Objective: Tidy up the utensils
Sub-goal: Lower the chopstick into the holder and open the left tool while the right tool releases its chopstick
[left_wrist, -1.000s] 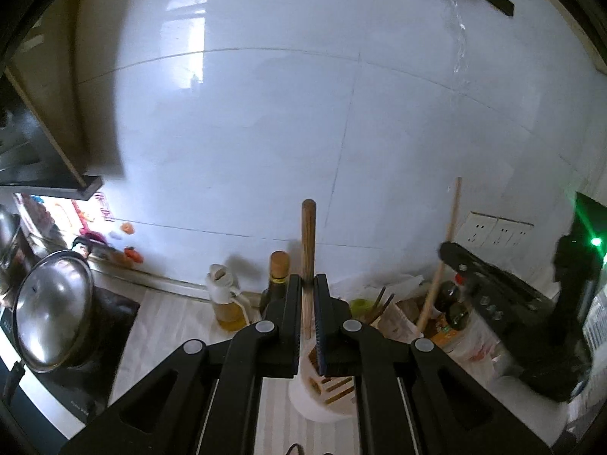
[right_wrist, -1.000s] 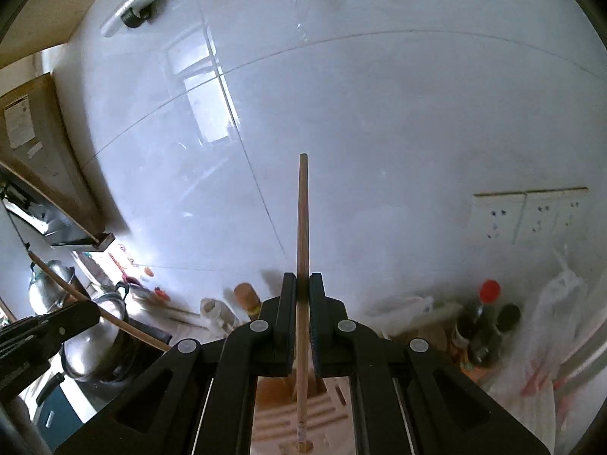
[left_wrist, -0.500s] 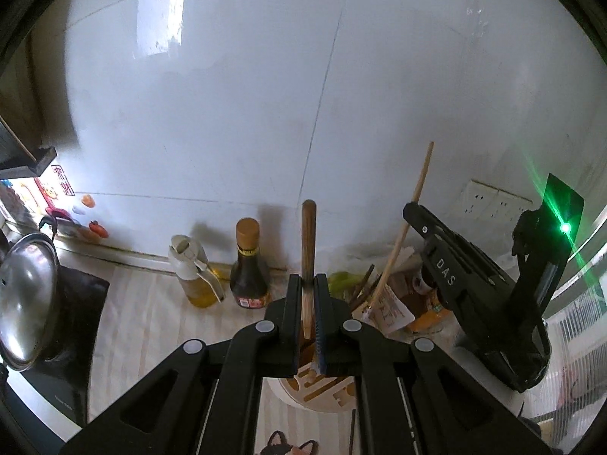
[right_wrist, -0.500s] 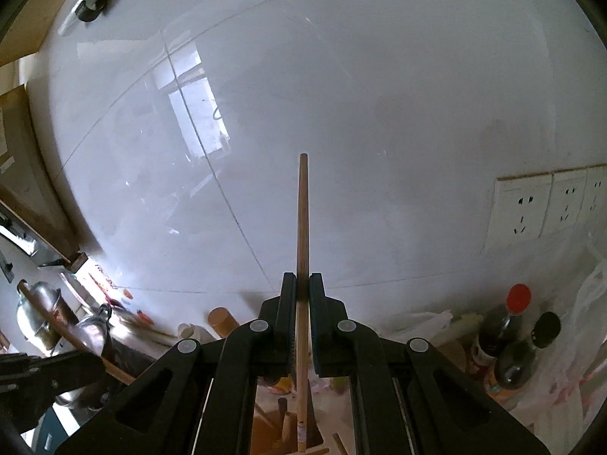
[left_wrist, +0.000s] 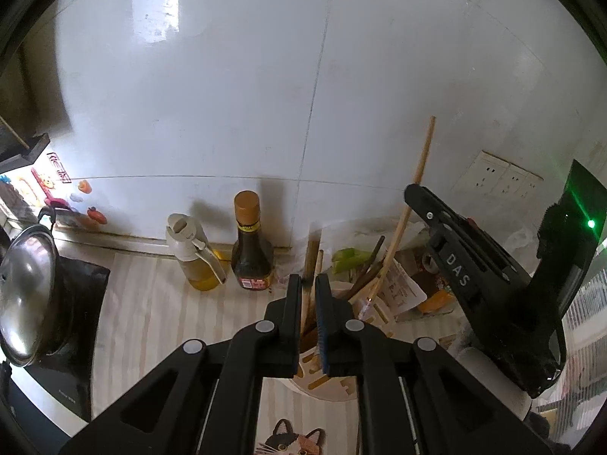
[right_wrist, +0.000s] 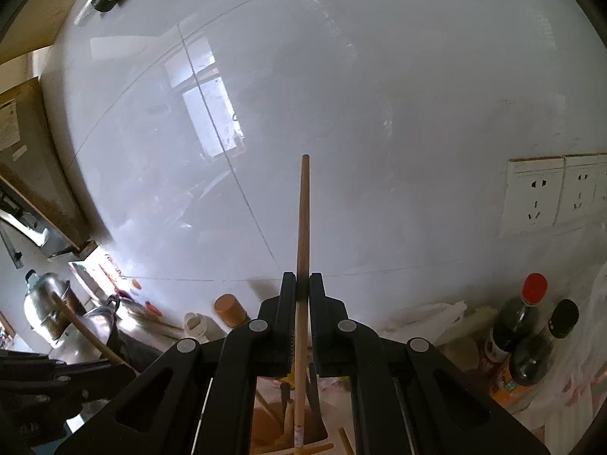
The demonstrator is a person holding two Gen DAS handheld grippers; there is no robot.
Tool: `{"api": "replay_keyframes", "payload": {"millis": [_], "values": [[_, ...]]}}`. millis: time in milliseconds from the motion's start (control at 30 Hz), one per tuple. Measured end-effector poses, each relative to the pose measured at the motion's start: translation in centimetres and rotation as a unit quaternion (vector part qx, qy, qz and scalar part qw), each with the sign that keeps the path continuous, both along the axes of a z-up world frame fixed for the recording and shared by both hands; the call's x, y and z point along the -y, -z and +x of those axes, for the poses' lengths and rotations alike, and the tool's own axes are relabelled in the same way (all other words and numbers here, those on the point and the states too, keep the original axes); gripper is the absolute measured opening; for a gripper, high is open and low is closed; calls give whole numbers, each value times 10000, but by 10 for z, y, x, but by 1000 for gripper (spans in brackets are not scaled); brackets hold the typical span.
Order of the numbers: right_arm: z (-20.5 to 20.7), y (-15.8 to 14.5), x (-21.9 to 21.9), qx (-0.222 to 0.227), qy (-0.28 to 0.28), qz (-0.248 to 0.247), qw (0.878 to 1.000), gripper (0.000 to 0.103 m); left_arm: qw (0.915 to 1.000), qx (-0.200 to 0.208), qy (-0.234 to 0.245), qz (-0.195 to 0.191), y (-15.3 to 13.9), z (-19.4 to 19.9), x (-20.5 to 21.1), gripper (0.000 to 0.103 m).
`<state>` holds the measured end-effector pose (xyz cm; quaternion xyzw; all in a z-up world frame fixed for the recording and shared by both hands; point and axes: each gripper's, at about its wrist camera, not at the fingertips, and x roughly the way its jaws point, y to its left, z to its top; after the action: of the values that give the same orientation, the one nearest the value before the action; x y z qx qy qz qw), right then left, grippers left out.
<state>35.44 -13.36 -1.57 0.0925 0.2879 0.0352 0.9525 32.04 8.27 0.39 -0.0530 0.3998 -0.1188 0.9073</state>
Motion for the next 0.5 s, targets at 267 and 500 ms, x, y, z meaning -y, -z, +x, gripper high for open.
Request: {"api": "replay_keyframes", "payload": {"millis": [267, 500], "values": [[-7, -5, 4, 374, 143, 74, 9992, 7, 9998, -32, -213, -15, 2, -5, -9, 8], [-4, 7, -7, 230, -144, -90, 9996, 8, 9972, 258, -626, 303, 0, -18, -18, 97]]}}
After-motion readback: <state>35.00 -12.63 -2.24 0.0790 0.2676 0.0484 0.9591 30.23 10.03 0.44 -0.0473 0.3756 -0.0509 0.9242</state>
